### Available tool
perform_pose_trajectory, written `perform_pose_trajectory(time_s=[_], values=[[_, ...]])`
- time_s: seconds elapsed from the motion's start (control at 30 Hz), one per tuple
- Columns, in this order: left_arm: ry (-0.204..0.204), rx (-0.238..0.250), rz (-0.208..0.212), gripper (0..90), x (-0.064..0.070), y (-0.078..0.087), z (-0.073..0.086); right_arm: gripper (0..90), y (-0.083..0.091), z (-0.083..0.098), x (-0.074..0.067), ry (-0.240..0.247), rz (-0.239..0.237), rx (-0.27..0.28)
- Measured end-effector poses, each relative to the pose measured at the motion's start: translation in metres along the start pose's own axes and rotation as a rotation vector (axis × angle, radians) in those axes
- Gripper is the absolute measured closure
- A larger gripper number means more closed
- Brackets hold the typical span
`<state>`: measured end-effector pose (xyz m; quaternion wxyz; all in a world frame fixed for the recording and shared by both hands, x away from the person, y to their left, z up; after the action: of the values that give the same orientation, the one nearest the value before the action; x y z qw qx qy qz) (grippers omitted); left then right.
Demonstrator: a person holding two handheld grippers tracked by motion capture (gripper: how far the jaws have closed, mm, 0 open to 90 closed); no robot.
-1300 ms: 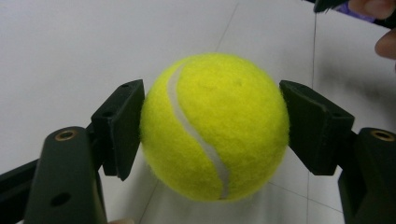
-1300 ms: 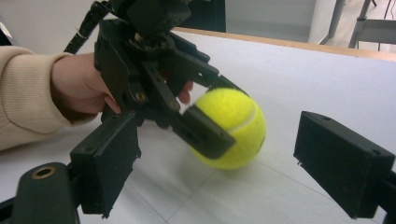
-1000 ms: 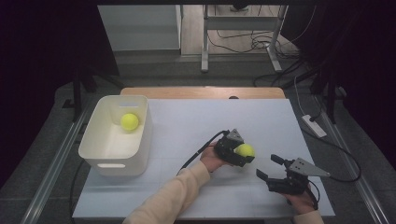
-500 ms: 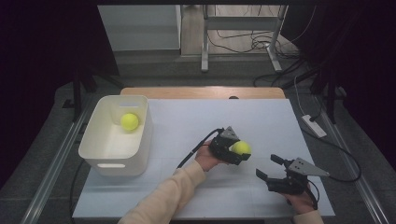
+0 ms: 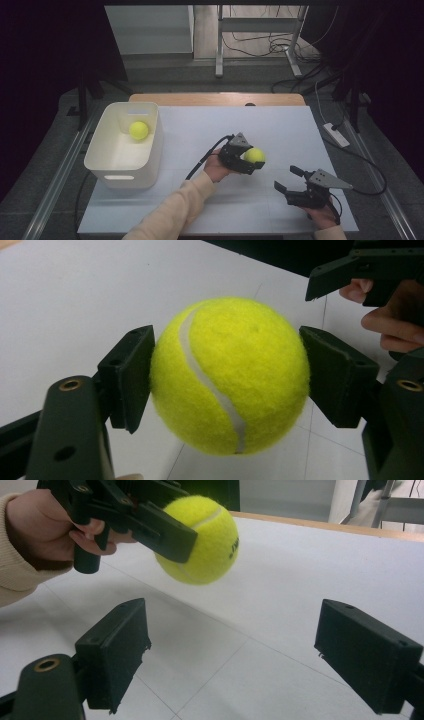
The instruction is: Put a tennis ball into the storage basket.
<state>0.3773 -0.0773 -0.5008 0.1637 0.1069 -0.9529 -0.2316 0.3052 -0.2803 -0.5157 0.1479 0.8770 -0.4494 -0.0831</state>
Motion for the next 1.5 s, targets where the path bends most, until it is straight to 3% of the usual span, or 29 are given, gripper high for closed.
perform_pose_trajectory(time_s=[0.1, 0.43, 0.97, 1.5], values=[[0.014, 0.033, 0.018, 27.2, 0.003, 0.006, -0.004, 13.9, 0.0, 0.0, 0.0, 0.0, 0.0, -0.001], [0.002, 0.055, -0.02, 27.3, 0.003, 0.022, -0.007, 13.8, 0.0, 0.001, 0.0, 0.001, 0.002, -0.002], [0.02, 0.102, -0.069, 27.2, 0.001, 0.053, -0.011, 13.9, 0.0, 0.001, 0.0, 0.003, 0.006, -0.003], [0.022, 0.147, -0.097, 27.2, 0.001, 0.079, -0.016, 14.0, 0.0, 0.0, -0.001, 0.007, 0.005, -0.004]])
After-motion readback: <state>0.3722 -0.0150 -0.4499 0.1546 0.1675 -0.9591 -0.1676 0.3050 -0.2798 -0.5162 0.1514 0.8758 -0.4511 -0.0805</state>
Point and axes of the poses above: each handheld gripper's, and its own axes: y roughly backward along the jaws, z roughly out of its underside, x roughly to its right, the point moved 5 cm from there along -y, roughly forward along the jaws, and after that the axes turned 10 degrees about z, right-handed, at the moved point
